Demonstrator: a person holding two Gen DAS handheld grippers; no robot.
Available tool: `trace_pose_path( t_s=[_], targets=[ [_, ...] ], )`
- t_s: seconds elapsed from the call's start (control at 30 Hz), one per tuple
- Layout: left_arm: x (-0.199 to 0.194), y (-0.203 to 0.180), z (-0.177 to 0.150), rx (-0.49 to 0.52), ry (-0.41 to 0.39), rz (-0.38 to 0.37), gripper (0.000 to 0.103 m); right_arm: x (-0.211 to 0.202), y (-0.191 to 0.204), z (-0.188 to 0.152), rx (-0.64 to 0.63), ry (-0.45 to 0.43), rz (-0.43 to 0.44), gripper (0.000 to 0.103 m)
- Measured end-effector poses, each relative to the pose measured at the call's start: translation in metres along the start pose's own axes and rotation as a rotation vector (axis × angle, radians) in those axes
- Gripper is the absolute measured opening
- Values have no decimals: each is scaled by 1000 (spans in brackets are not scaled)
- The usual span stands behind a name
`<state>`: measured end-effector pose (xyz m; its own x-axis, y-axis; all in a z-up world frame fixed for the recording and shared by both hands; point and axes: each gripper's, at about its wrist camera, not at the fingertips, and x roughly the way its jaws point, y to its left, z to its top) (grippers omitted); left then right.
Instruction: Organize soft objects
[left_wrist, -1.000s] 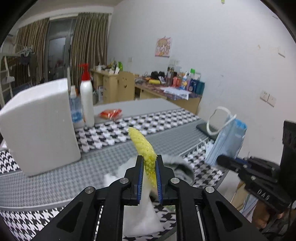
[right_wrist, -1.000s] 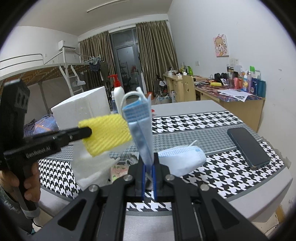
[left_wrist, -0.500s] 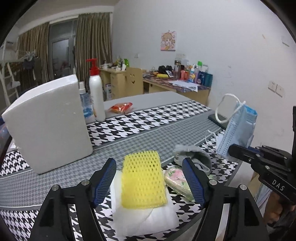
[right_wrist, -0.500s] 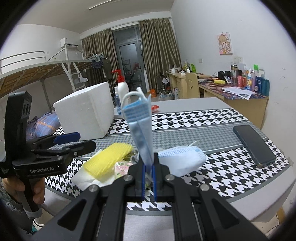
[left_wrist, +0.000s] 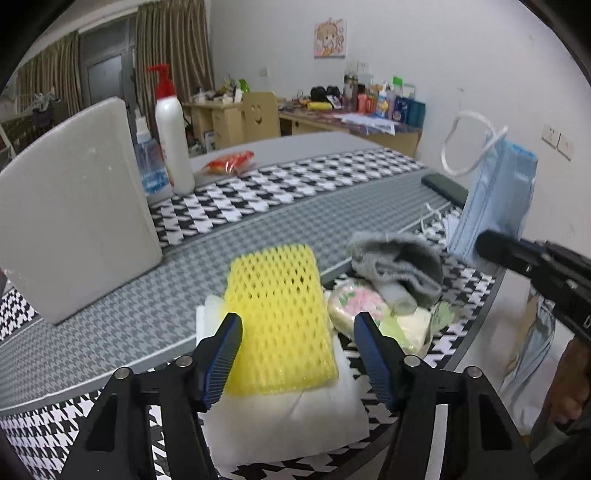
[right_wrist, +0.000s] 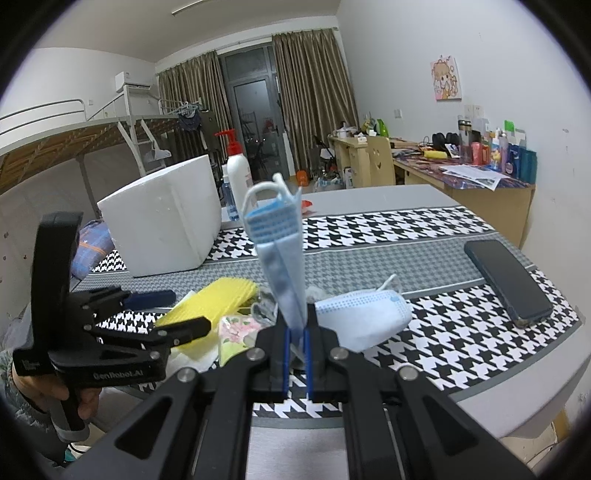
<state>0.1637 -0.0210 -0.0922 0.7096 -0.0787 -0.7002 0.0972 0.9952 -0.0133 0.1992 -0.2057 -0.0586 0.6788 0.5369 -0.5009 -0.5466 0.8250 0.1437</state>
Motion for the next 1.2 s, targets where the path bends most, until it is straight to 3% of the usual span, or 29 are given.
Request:
trace_pose_path(
  t_s=[0.13,0.4,0.73,1.0,1.2],
  targets=[
    [6,3,-4,-13,33,7,49,1,3,0,-4,1,5,9],
    [6,12,-6,-49,46,-4,17,0,3,0,-8,-1,2,9],
    [-12,23,-6,-95,11,-71,17,-2,7,0,-16,-7,2,9],
    [-16,33,-8,-132,2,-80,16,-4,12,1,-28,-13,3,9],
    [-43,31,-2,-110,-77,-83,13,-5,15,2,-35,-18,5,9]
  ],
)
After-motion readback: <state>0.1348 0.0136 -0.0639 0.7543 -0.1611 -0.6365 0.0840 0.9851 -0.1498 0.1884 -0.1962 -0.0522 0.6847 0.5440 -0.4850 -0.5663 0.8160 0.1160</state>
